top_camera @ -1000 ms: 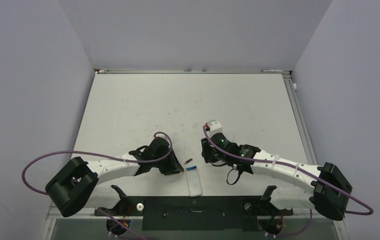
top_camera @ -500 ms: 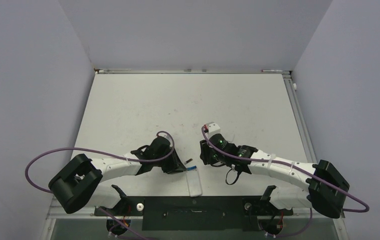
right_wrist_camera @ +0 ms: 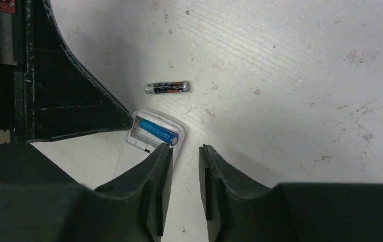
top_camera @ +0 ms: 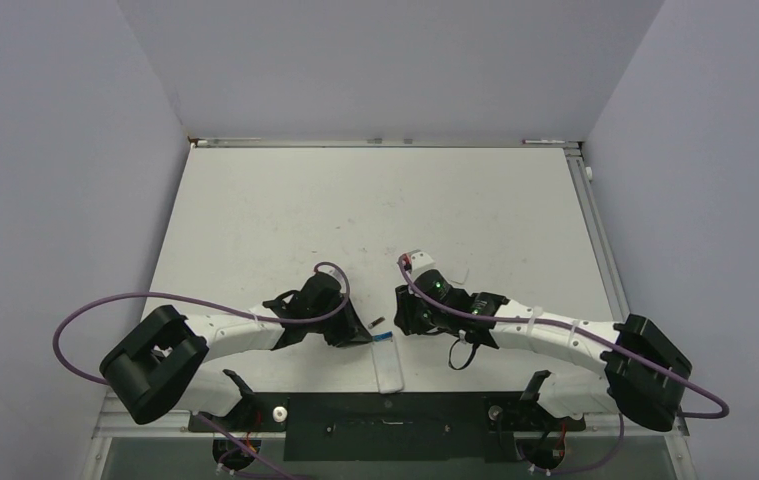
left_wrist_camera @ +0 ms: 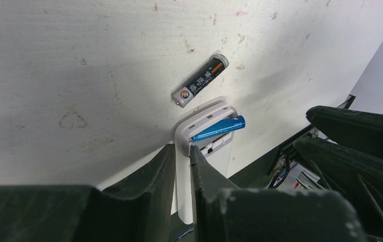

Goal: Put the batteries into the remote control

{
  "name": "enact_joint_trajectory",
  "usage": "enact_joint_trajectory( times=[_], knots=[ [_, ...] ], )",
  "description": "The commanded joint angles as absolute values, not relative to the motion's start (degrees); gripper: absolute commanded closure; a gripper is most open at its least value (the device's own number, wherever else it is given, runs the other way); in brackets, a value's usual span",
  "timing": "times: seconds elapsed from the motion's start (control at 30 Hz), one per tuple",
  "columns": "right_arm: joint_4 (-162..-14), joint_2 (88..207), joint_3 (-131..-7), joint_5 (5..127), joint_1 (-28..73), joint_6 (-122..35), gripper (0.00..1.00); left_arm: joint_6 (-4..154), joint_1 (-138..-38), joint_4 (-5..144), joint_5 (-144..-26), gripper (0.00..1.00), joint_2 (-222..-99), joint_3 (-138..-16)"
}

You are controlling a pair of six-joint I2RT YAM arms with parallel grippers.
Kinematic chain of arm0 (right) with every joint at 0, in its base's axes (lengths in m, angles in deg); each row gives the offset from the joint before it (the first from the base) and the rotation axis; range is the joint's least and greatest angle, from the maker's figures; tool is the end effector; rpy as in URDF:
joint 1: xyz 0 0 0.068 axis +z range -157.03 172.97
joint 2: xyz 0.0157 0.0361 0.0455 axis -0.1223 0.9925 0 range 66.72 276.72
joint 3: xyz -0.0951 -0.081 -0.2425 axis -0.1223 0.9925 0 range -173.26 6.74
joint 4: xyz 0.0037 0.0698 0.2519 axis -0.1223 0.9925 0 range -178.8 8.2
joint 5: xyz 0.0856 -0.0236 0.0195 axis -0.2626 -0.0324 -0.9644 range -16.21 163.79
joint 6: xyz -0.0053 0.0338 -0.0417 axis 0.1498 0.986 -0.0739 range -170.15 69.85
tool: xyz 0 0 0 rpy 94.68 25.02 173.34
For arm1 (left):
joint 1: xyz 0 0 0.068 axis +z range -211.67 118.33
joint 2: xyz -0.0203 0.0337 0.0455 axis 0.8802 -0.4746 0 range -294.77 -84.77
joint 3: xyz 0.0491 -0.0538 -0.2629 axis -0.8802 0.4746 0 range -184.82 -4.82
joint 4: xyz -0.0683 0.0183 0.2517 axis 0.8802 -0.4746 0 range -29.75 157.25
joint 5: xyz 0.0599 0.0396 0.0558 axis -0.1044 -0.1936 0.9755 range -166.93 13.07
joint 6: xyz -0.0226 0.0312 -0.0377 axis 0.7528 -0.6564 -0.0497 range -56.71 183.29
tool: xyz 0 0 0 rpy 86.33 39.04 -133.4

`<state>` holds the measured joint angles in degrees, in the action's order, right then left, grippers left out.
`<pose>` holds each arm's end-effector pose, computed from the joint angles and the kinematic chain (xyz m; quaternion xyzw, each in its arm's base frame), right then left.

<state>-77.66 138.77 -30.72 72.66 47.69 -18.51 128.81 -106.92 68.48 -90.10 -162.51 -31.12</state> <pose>0.1443 0.2052 0.1965 -0.1889 0.9068 0.2644 0.2686 0.1584 -0.1713 0.1338 -0.1259 0.9264 -0.3395 0.1034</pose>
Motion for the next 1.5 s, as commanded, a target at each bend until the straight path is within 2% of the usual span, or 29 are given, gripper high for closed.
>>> enact_joint_trajectory(
  times=[0.0, 0.87, 1.47],
  knots=[
    [-81.75, 140.57, -30.01, 69.77, 47.47, -17.46, 0.74, 128.77, -106.67, 72.04, -90.82, 0.87, -162.84, -31.65],
    [-85.32, 146.99, -30.79, 65.29, 47.87, -16.25, 0.81, 129.03, -106.76, 72.91, -91.00, 0.90, -163.92, -30.94],
    [-85.90, 148.37, -31.04, 64.06, 48.34, -16.32, 0.91, 129.12, -106.72, 72.84, -91.21, 0.91, -164.05, -31.18]
  ],
)
